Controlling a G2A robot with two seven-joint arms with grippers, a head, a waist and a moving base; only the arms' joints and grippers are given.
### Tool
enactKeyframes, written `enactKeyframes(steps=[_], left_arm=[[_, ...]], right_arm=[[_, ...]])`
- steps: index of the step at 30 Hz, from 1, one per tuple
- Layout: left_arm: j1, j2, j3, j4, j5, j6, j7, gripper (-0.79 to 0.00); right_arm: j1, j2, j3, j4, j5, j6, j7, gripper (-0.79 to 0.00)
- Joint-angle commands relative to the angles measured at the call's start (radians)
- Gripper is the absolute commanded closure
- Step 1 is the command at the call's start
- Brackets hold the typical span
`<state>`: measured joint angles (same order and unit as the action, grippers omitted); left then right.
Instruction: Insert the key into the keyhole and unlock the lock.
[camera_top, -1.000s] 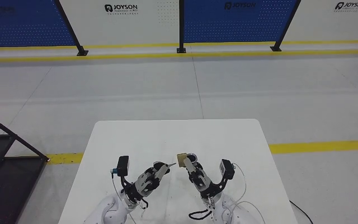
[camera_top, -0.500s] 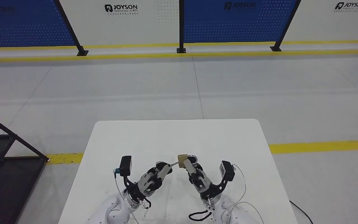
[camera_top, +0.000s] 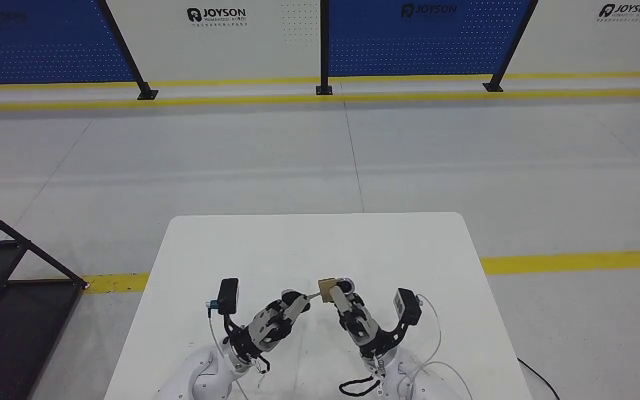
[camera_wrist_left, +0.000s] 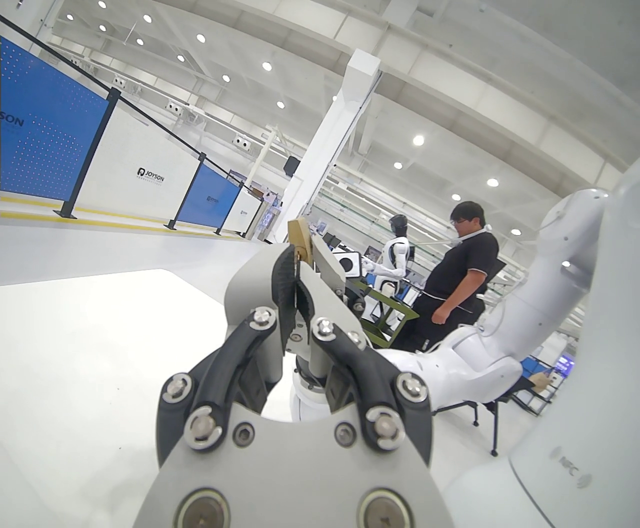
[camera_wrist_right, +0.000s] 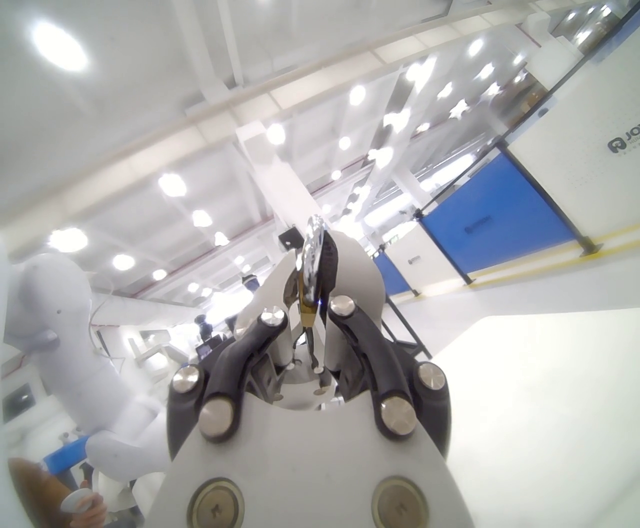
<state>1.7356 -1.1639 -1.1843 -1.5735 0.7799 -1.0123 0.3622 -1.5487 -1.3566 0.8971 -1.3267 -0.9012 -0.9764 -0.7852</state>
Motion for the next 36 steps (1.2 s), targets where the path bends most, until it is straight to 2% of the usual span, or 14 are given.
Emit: enactKeyframes(steps=[1,23,24,25,26,28,29,30,31,36], left_arm=[[-0.002,0.000,0.001,0.001,-0.006,0.000,-0.005,0.000],[-0.019,-0.002,0.018,0.003,-0.042,0.016,-0.057,0.000],[-0.019,-0.002,0.019,0.004,-0.042,0.017,-0.057,-0.049],[-0.019,-0.003,0.019,0.005,-0.044,0.018,-0.056,-0.256],[-0.019,-0.003,0.020,0.007,-0.045,0.018,-0.055,-0.351],[-0.019,-0.003,0.018,0.010,-0.045,0.016,-0.055,-0.379],[-0.019,-0.003,0.016,0.011,-0.046,0.014,-0.054,-0.434],[-0.018,-0.003,0.014,0.012,-0.047,0.010,-0.053,-0.379],[-0.016,-0.002,0.011,0.012,-0.047,0.007,-0.051,-0.360],[-0.009,0.000,0.002,0.012,-0.050,0.000,-0.052,-0.339]], right_arm=[[0.000,-0.001,0.001,0.002,-0.002,0.001,0.002,0.000],[-0.003,-0.007,0.006,0.007,-0.046,-0.016,0.034,0.000],[-0.004,-0.007,0.007,0.007,-0.046,-0.015,0.034,0.000],[-0.004,-0.007,0.010,0.007,-0.046,-0.016,0.032,0.000],[-0.005,-0.007,0.012,0.009,-0.043,-0.018,0.029,0.000],[-0.006,-0.006,0.018,0.009,-0.038,-0.022,0.027,0.000],[-0.006,-0.006,0.020,0.009,-0.036,-0.024,0.027,0.000],[-0.008,-0.005,0.023,0.010,-0.033,-0.027,0.027,0.000],[-0.008,-0.005,0.026,0.010,-0.031,-0.030,0.026,0.000],[-0.012,-0.003,0.040,0.006,-0.024,-0.036,0.028,0.000]])
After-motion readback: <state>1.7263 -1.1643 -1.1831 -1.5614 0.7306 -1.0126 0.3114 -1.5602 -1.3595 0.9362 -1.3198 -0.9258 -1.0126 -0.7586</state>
